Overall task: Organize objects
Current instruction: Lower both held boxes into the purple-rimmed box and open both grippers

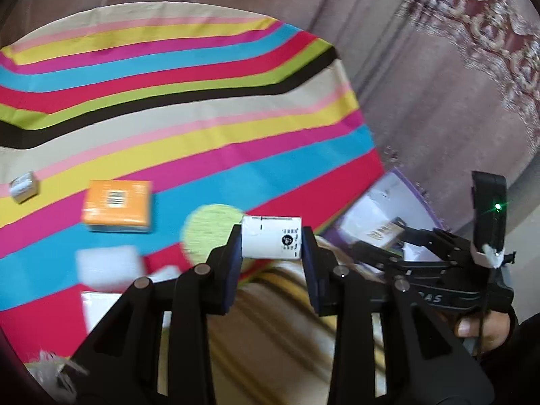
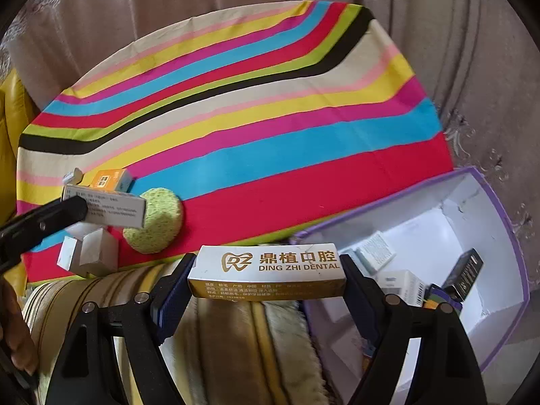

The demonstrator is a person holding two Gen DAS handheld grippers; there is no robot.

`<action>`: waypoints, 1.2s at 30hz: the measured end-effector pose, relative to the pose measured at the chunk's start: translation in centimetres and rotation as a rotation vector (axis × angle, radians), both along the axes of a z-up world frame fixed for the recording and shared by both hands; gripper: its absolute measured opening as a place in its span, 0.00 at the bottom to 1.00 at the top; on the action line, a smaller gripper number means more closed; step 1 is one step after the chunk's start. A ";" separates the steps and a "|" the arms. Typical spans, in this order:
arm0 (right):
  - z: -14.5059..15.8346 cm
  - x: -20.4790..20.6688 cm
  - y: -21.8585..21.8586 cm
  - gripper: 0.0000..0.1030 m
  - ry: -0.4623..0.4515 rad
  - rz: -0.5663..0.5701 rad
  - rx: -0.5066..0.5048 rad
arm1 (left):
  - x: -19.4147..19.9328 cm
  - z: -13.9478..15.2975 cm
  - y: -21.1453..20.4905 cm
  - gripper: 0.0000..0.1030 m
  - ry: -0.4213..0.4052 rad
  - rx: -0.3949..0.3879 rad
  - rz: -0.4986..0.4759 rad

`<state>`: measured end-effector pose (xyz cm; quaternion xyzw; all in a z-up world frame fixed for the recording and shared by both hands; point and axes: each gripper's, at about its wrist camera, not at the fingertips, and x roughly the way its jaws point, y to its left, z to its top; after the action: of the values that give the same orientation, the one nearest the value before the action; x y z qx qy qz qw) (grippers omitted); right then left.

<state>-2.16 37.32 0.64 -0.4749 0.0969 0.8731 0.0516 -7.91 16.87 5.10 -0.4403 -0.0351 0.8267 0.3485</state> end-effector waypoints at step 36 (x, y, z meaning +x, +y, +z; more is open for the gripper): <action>-2.0 7.2 14.3 0.81 -0.028 -0.365 -0.004 | 4.9 -1.1 15.1 0.48 -0.085 -0.053 -0.226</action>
<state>5.07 51.63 -1.41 -0.4618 0.1826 0.8423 0.2097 -3.04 31.98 4.02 -0.4851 0.0217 0.7633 0.4260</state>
